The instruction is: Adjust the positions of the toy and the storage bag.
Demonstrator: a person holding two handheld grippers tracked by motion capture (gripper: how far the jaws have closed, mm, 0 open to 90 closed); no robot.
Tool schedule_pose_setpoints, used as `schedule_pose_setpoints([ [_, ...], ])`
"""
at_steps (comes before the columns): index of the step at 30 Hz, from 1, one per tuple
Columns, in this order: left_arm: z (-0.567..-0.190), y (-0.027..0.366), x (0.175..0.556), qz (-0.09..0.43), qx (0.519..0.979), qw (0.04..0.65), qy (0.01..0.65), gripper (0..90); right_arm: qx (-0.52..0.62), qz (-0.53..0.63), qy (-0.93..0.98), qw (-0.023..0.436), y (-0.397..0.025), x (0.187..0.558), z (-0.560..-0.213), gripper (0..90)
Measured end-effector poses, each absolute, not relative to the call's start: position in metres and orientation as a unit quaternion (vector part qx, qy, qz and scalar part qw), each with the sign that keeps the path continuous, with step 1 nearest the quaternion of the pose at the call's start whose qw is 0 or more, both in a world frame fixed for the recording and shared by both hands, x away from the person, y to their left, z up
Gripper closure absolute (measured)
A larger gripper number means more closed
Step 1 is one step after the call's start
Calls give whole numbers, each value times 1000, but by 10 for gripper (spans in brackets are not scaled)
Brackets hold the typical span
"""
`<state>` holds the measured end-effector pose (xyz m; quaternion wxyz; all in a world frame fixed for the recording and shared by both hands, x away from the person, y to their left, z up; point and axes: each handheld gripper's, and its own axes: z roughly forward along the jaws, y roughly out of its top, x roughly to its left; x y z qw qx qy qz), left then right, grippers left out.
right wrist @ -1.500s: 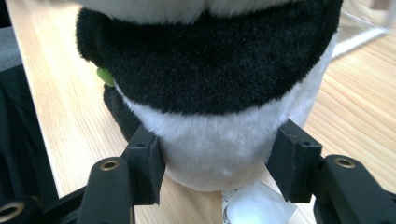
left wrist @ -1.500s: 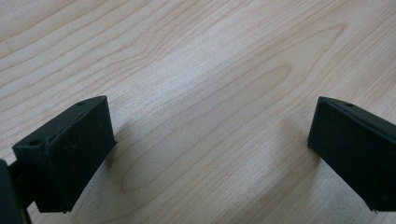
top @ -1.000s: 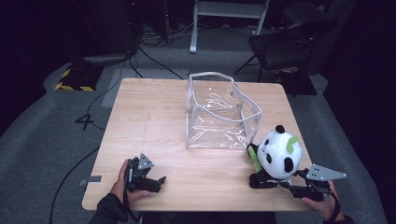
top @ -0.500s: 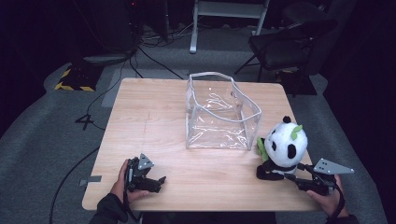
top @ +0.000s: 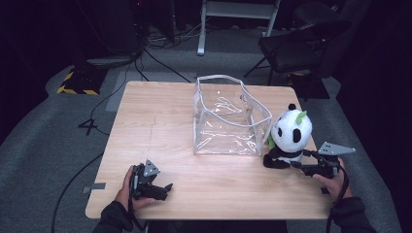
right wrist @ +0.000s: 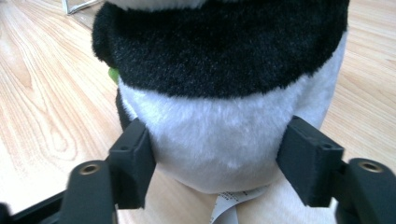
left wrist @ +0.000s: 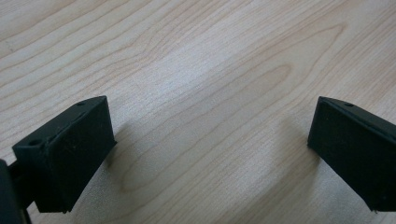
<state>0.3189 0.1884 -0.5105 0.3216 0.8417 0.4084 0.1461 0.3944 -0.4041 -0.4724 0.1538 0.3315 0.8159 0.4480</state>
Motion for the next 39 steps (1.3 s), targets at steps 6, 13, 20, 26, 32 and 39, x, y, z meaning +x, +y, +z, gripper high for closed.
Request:
schedule_pose_setpoints([
  [6,-511,189,319,146,842,322,408,5,345,438,817,149,-403,404,-471,157],
  [13,-511,188,319,146,842,322,408,5,348,453,800,184,-398,388,-457,157],
  [20,-511,189,319,146,842,322,408,5,353,461,786,214,-384,378,-441,159],
  [26,-511,189,319,146,842,322,407,5,369,466,766,245,-373,368,-428,158],
  [32,-511,189,319,146,842,322,407,5,366,486,744,274,-364,361,-406,158],
  [39,-511,189,319,146,842,322,407,5,383,485,722,310,-347,357,-385,155],
])
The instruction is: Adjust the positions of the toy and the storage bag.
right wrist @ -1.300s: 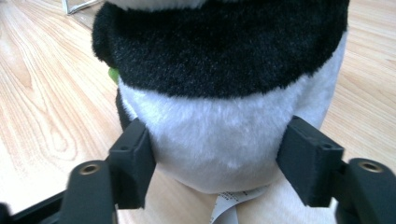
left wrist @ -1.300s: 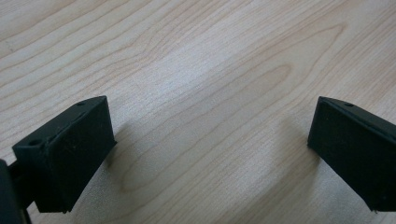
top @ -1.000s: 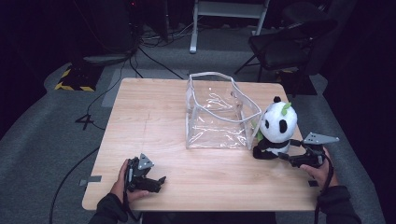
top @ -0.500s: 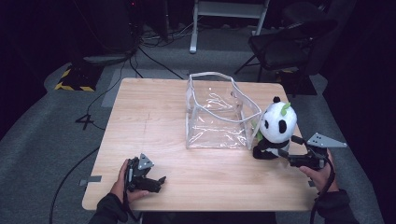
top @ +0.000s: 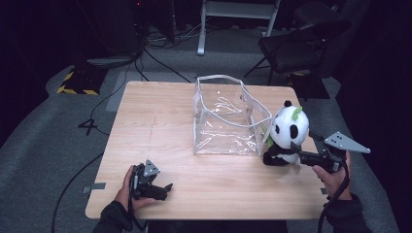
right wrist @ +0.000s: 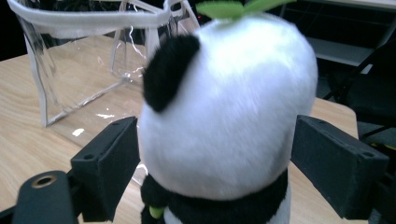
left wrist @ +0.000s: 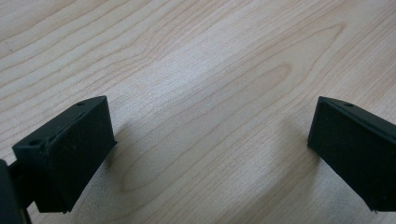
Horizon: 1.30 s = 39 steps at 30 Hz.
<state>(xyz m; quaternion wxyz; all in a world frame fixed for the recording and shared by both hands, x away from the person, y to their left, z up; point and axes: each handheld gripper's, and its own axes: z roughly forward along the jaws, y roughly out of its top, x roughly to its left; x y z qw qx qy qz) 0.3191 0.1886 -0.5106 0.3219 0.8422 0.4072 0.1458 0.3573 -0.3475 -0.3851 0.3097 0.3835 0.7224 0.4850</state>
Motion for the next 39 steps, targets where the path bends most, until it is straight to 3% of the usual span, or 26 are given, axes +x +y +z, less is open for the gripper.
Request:
schedule_pose_setpoints([
  [6,-511,189,319,145,842,324,407,5,418,458,710,333,-327,367,-388,144],
  [10,-511,189,319,145,842,323,406,5,452,445,701,326,-322,379,-394,15],
  [22,-511,189,319,146,842,324,407,5,488,447,694,284,-319,407,-407,4],
  [34,-511,189,319,144,845,323,400,5,471,473,690,281,-333,413,-416,298],
  [39,-511,189,319,143,845,324,400,5,465,490,687,269,-345,410,-417,360],
])
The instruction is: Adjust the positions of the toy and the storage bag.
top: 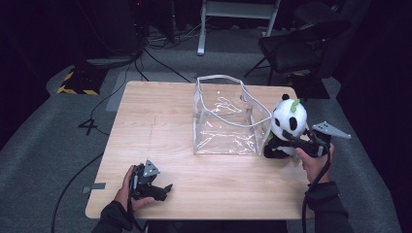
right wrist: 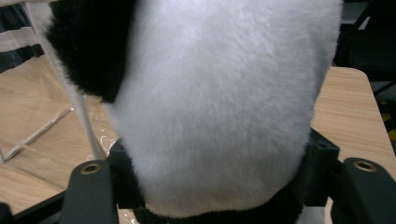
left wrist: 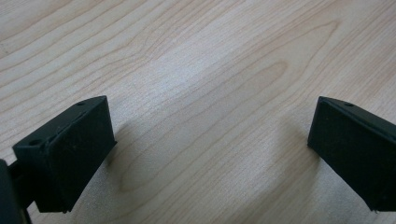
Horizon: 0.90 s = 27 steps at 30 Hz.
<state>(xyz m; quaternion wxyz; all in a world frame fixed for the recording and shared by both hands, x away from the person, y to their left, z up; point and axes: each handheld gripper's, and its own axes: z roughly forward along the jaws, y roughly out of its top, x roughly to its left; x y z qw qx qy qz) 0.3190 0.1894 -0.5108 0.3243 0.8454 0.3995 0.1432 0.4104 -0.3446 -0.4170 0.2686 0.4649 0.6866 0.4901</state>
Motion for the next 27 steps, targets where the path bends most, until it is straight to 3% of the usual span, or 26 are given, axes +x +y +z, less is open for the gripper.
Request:
schedule_pose_setpoints([
  [27,-511,190,322,142,850,324,391,5,427,504,702,267,-353,401,-413,393],
])
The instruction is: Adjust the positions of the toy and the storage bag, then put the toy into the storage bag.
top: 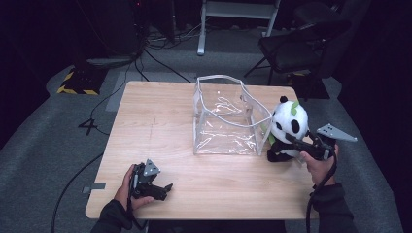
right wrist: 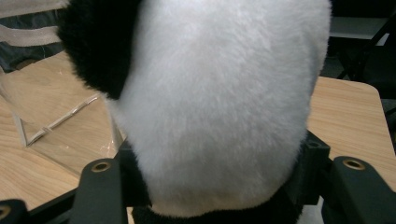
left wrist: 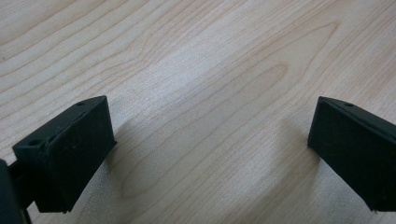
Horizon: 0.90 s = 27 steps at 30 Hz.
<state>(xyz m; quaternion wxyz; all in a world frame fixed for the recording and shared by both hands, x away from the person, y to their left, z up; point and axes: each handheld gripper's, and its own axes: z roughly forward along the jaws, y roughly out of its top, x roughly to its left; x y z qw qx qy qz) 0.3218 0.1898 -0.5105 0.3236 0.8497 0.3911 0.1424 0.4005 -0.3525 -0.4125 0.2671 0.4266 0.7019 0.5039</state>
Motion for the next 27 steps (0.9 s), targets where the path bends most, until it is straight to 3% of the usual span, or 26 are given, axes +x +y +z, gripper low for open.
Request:
schedule_pose_setpoints([
  [27,-511,190,319,143,847,324,396,5,406,522,694,285,-356,391,-395,395],
])
